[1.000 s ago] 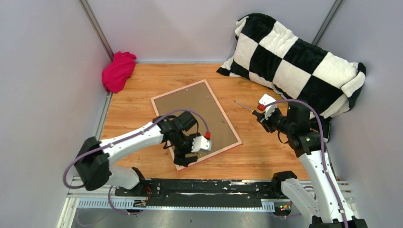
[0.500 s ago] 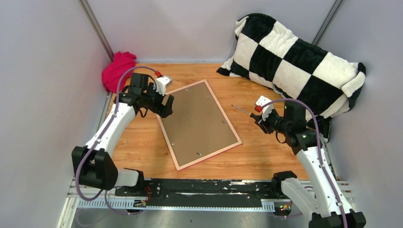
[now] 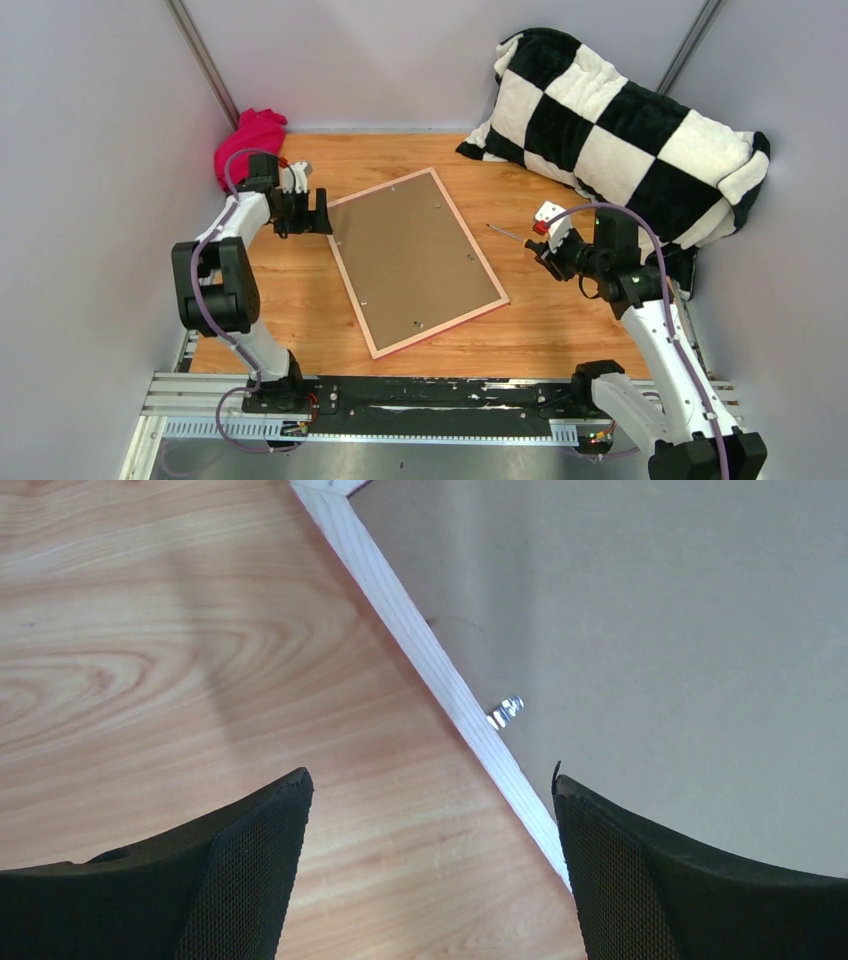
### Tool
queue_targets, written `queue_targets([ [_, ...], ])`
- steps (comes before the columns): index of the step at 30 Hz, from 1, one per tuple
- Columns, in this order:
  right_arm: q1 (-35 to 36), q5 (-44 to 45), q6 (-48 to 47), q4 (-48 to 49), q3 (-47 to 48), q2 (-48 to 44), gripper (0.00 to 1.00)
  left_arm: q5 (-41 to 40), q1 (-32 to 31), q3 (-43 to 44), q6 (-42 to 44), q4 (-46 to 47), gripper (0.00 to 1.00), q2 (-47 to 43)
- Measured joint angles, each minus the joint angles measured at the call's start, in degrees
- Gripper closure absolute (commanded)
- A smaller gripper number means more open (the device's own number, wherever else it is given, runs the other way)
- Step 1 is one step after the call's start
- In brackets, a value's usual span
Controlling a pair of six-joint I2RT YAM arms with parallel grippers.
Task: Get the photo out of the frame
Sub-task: Release the photo frame item from the photo frame.
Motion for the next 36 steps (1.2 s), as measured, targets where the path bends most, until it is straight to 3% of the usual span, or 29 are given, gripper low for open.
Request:
queue_targets([
  [7,0.00,-0.85,-0.22,0.11,0.00,-1.38,1.00,-1.55,0.15,4.50,-2.97,1.64,0.12,9.77],
  [20,1.42,-5.79,1.88,0.20,0.00,-6.14,1.00,-4.00,0.15,12.57,-6.34,4.39,0.19,18.69],
  [24,4.70,-6.43,2.58,0.22,0.00,-7.48,1.00,-4.11,-0.26,13.33,-6.45,4.70,0.22,19.78],
  [30,7.41,-6.38,2.93,0.22,0.00,-6.25,1.00,-4.96,-3.19,13.46,-6.40,5.75,0.37,20.13],
  [36,7.50,-6.05,3.06,0.24,0.00,-6.08,1.00,-4.37,-4.24,13.14,-6.29,6.49,0.38,20.13],
])
